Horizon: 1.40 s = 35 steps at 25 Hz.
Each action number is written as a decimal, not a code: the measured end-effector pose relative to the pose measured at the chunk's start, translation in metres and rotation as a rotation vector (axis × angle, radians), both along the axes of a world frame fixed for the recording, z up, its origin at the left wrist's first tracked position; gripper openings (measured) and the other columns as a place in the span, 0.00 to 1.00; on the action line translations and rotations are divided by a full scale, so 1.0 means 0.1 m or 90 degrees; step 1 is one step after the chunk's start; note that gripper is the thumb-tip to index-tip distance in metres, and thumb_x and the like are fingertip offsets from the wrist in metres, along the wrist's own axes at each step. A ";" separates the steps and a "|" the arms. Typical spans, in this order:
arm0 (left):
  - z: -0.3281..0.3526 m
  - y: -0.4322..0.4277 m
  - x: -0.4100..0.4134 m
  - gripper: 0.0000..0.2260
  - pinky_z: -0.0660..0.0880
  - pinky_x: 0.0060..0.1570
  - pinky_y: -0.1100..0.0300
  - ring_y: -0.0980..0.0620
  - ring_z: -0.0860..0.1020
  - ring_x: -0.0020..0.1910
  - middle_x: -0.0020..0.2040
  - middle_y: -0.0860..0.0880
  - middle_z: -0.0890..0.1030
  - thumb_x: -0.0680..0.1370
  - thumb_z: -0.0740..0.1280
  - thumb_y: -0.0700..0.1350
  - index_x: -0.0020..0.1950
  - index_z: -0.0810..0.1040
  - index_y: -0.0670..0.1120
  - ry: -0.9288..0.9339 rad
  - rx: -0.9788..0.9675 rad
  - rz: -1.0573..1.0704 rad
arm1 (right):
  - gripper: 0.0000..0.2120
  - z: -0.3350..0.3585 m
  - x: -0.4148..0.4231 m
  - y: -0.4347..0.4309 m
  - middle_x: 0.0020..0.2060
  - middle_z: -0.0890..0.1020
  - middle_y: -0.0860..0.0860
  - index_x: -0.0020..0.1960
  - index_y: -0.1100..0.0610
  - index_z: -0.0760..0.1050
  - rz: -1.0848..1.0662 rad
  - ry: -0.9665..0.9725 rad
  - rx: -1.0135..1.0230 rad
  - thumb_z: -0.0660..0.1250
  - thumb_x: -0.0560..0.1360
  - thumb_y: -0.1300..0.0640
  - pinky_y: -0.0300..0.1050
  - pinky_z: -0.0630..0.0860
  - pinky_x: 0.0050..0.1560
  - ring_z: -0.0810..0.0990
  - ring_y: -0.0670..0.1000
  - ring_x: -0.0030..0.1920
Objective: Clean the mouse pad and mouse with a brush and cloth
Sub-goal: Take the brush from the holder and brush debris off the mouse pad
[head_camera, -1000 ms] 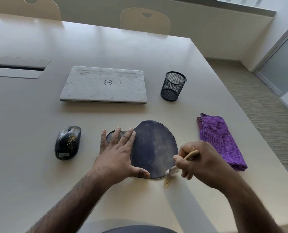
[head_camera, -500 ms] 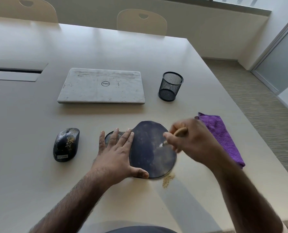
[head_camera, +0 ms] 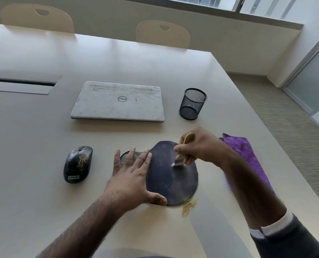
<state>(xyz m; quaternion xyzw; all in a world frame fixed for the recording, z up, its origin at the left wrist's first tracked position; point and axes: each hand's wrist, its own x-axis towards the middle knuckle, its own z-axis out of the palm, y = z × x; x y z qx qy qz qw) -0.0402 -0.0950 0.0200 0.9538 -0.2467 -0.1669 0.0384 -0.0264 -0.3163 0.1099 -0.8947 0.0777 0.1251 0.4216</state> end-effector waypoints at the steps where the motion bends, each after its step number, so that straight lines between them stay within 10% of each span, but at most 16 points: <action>1: 0.00 0.00 0.00 0.61 0.26 0.72 0.35 0.47 0.25 0.77 0.82 0.54 0.34 0.63 0.54 0.85 0.82 0.32 0.51 0.001 -0.001 0.000 | 0.10 0.02 0.02 -0.01 0.29 0.83 0.59 0.41 0.71 0.79 -0.013 -0.027 0.007 0.73 0.76 0.64 0.43 0.82 0.31 0.82 0.53 0.28; 17: 0.02 0.00 0.01 0.61 0.27 0.72 0.34 0.47 0.27 0.78 0.83 0.54 0.34 0.63 0.54 0.85 0.82 0.32 0.50 -0.002 -0.008 -0.003 | 0.12 -0.01 0.09 0.04 0.30 0.83 0.63 0.39 0.71 0.79 -0.119 -0.133 0.067 0.74 0.76 0.64 0.40 0.79 0.28 0.82 0.50 0.26; 35: 0.01 0.00 0.00 0.61 0.28 0.73 0.34 0.47 0.27 0.78 0.83 0.55 0.34 0.64 0.56 0.84 0.82 0.33 0.51 0.000 -0.016 0.006 | 0.10 -0.10 -0.19 0.20 0.24 0.81 0.54 0.33 0.64 0.79 0.000 0.035 -0.081 0.73 0.73 0.63 0.45 0.80 0.28 0.81 0.51 0.24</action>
